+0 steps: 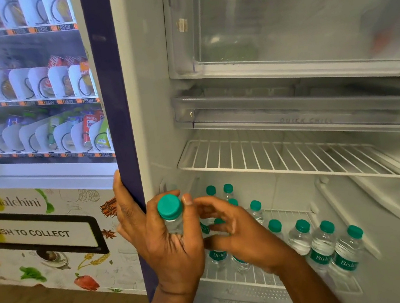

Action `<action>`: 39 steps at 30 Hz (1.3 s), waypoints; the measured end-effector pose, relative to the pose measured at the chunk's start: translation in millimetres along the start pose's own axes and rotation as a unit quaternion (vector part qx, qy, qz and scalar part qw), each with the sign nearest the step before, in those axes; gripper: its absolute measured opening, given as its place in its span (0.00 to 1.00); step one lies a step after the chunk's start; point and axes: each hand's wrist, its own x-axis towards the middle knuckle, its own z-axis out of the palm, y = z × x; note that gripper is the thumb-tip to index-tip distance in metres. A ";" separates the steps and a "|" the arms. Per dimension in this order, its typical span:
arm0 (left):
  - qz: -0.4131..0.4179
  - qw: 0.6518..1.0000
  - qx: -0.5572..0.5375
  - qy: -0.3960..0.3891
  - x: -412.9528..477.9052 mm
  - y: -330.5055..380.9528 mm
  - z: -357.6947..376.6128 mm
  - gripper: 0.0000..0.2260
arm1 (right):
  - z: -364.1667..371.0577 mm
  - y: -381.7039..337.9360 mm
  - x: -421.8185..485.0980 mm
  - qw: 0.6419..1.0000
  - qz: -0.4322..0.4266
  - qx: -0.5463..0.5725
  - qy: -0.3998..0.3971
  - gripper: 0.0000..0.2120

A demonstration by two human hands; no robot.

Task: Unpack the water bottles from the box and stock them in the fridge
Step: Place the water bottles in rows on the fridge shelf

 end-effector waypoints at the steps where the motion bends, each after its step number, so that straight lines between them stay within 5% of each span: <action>1: -0.001 1.000 -0.004 -0.005 -0.4 1.0 -1.9 0.13 | 4.5 -2.4 -4.9 1.000 -0.015 -0.002 -0.011 0.32; 17: -0.042 0.998 -0.011 -0.049 -3.3 16.7 -16.5 0.15 | 45.5 -7.1 -17.0 0.996 -0.075 0.016 0.039 0.34; 27: -0.066 0.994 0.011 -0.085 -1.4 26.7 -22.1 0.18 | 62.1 -2.4 -34.9 0.976 -0.047 0.193 0.092 0.20; 33: 0.026 0.999 -0.013 -0.042 9.8 16.2 -21.2 0.22 | 47.0 5.2 -37.3 0.956 0.054 0.253 0.138 0.16; 39: 0.117 0.988 0.095 -0.029 25.2 -4.1 -7.4 0.25 | 29.1 22.0 -23.5 0.891 0.168 0.380 0.186 0.19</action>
